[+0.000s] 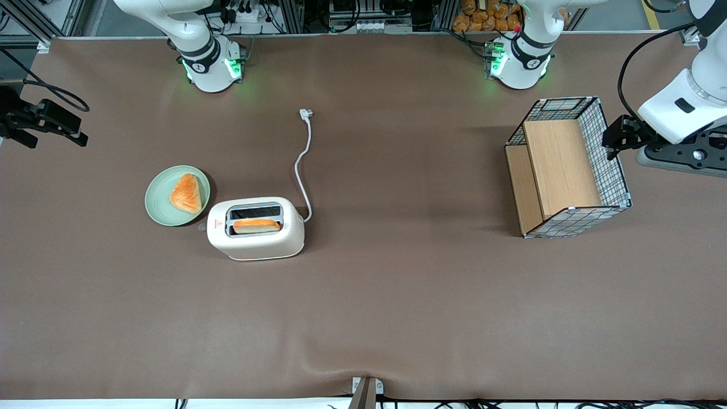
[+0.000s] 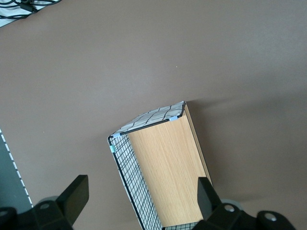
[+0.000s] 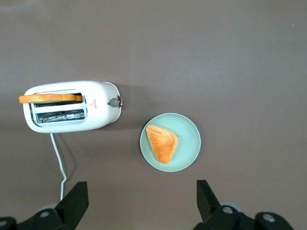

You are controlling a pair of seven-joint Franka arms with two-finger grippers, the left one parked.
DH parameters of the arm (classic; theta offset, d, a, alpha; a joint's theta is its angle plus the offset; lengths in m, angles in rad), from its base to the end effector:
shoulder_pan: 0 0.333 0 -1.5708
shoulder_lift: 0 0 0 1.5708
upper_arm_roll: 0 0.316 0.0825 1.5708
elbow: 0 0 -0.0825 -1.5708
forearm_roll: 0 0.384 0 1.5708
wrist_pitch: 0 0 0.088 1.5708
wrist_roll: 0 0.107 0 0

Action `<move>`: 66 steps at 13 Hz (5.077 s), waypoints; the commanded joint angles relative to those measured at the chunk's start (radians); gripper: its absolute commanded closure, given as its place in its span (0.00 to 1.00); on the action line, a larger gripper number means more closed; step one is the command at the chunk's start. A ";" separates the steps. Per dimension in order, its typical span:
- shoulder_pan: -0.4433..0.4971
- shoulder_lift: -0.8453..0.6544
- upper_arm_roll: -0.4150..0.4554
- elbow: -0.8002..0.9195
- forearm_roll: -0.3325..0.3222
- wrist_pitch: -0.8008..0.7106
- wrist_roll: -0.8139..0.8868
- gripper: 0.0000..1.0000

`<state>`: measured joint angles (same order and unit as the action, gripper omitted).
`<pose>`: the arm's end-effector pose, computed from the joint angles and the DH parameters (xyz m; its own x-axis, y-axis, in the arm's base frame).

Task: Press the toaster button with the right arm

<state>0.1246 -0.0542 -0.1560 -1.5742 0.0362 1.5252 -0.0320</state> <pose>0.5331 -0.0153 0.6481 1.0000 0.0024 0.0060 0.0027 -0.9990 -0.0444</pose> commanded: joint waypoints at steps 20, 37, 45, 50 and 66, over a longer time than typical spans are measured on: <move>0.053 0.333 0.006 -0.286 0.419 0.521 -0.067 1.00; 0.011 0.444 0.004 -0.339 0.565 0.589 -0.367 1.00; 0.004 0.502 0.004 -0.339 0.645 0.593 -0.428 1.00; -0.011 0.530 0.004 -0.336 0.688 0.595 -0.473 1.00; -0.014 0.528 -0.010 -0.270 0.671 0.515 -0.427 0.97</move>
<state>0.1166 0.4689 -0.1667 -1.8875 0.7029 2.0897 -0.4653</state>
